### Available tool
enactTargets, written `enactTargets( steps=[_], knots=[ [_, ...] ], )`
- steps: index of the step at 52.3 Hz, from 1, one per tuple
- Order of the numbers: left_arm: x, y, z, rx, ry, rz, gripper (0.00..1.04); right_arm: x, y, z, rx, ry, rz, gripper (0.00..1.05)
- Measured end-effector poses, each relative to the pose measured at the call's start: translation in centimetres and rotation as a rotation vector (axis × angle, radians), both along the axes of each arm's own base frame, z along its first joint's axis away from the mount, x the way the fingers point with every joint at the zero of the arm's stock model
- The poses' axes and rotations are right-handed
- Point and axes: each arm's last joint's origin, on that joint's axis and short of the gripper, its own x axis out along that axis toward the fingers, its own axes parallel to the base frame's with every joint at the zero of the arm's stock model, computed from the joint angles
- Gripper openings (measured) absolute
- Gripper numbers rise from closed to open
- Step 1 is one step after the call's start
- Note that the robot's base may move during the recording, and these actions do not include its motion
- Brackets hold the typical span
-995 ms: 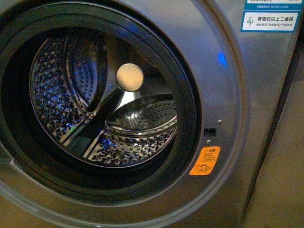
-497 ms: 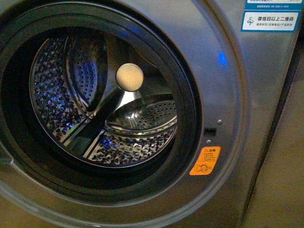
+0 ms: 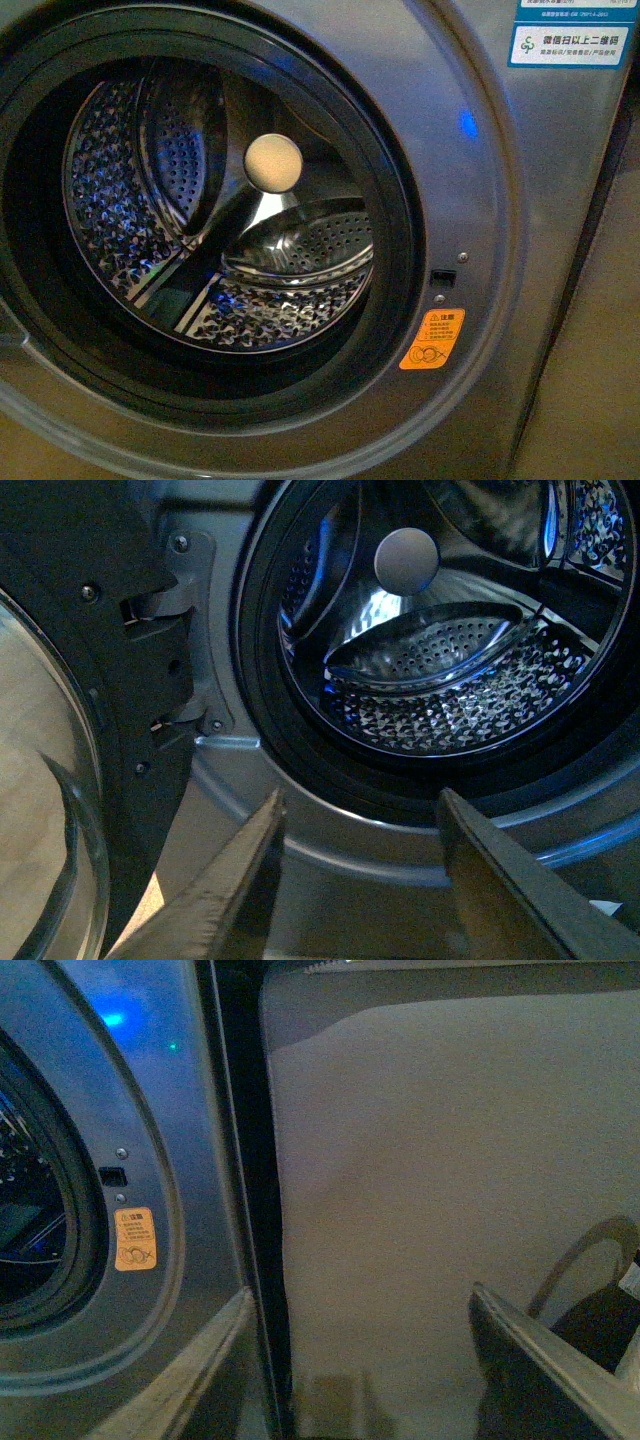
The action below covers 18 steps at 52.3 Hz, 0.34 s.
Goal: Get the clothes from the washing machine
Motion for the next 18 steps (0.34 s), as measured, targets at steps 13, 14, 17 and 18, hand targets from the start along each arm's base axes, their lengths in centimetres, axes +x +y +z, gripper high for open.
enactTargets(
  steps=[13, 14, 17, 18],
  knots=[
    [0.0, 0.0, 0.0, 0.0, 0.0, 0.0, 0.99, 0.0, 0.0, 0.0, 0.001, 0.0, 0.0, 0.98],
    [0.0, 0.0, 0.0, 0.001, 0.0, 0.0, 1.0, 0.0, 0.0, 0.0, 0.0, 0.0, 0.0, 0.97],
    [0.0, 0.0, 0.0, 0.0, 0.0, 0.0, 0.98, 0.0, 0.0, 0.0, 0.0, 0.0, 0.0, 0.97],
    [0.0, 0.0, 0.0, 0.001, 0.0, 0.0, 0.98, 0.0, 0.0, 0.0, 0.0, 0.0, 0.0, 0.97]
  ],
)
